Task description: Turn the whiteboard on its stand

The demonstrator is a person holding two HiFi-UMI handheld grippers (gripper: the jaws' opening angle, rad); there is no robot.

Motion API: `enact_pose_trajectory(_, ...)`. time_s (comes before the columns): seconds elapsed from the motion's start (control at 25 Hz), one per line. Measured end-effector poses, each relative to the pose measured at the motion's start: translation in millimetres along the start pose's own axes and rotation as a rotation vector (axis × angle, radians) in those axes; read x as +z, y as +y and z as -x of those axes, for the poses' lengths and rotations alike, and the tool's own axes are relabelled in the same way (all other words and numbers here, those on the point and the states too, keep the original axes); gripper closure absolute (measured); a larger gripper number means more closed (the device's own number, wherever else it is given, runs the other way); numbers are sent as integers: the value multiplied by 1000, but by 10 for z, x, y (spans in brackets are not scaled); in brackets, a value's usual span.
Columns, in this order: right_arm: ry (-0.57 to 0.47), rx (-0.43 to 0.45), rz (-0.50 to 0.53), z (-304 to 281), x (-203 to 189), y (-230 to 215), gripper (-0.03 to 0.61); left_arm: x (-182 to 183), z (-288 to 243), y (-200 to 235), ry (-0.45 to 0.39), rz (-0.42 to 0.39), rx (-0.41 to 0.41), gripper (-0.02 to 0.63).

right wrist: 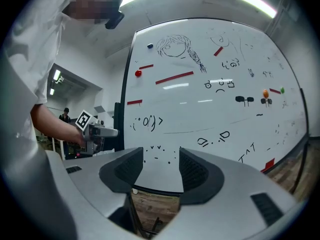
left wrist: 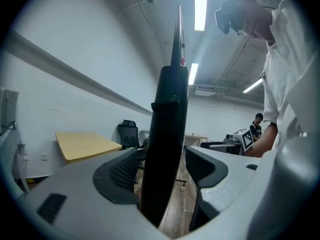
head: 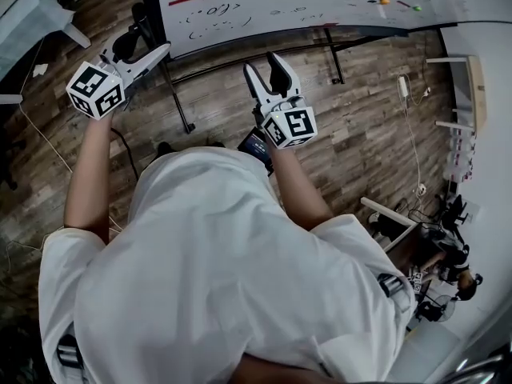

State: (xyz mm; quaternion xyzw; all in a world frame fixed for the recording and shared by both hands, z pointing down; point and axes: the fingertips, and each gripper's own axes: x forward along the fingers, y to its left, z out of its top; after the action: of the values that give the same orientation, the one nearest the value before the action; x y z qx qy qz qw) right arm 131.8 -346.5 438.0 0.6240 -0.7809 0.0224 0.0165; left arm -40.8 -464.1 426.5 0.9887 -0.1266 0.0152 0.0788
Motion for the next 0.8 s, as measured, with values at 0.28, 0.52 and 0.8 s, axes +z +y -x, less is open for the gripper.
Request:
enact_pose_trajectory(0.28, 10, -49, 0, 172, -34, -83, 362, 41, -95, -29, -5, -7, -39, 319)
enact_pose_trajectory(0.52, 12, -51, -8, 255, -66, -57, 368, -4, -97, -38, -3, 2, -27, 353)
enact_pose_trajectory(0.8, 10, -44, -26, 294, -57, -34, 374, -8, -75, 3, -17, 6, -3, 397)
